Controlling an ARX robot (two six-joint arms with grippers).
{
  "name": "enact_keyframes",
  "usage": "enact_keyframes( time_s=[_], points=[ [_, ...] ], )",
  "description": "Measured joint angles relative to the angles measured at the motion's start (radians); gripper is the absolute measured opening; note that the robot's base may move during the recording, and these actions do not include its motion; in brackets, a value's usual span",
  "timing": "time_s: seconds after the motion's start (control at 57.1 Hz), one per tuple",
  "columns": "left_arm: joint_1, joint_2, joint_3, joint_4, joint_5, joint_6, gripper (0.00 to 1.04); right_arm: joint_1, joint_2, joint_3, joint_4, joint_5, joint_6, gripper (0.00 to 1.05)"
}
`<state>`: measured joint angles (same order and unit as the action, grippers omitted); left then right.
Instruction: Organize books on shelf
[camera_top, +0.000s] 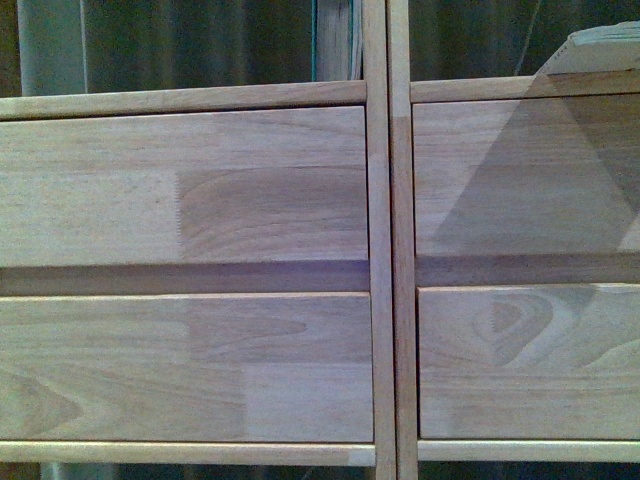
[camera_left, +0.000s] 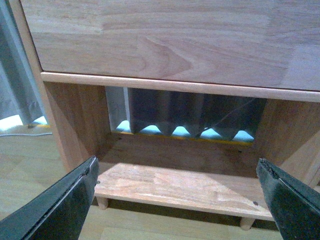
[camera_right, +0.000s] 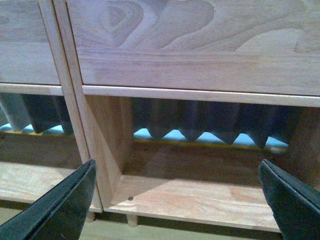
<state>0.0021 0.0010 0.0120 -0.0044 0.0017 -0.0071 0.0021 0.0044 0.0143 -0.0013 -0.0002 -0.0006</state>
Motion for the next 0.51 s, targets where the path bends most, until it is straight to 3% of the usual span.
enact_keyframes(
  time_s=[0.508],
  points=[
    [0.000, 0.000, 0.000, 0.000, -0.001, 0.000, 0.97, 0.000, 0.000, 0.000, 0.000, 0.000, 0.001, 0.98]
  ],
)
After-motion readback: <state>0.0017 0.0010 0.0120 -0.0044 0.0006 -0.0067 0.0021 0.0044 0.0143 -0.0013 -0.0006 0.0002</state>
